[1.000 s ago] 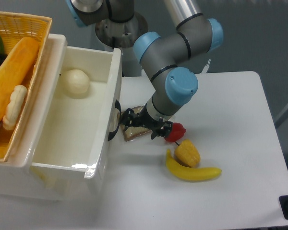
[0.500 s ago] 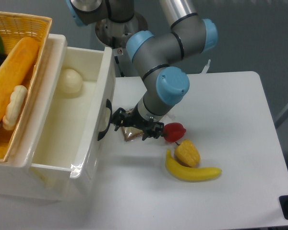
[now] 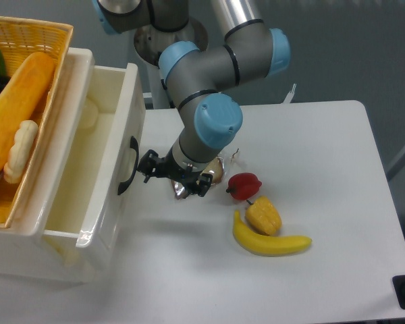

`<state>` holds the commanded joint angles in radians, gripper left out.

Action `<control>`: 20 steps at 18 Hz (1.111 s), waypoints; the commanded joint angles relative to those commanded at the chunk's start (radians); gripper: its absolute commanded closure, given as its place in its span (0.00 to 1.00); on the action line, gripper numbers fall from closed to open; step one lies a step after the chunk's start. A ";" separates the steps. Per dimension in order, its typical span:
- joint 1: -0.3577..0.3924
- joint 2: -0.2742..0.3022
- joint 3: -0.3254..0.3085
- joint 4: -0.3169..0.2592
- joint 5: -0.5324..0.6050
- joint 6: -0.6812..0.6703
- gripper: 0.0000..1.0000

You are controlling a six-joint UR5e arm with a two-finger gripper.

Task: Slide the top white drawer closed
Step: 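Push the drawer front with the gripper, sliding the drawer into the unit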

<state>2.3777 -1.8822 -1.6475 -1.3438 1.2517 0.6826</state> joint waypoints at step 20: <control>-0.064 0.017 0.000 0.000 0.003 -0.015 0.00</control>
<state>2.3133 -1.8653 -1.6475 -1.3438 1.2548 0.6673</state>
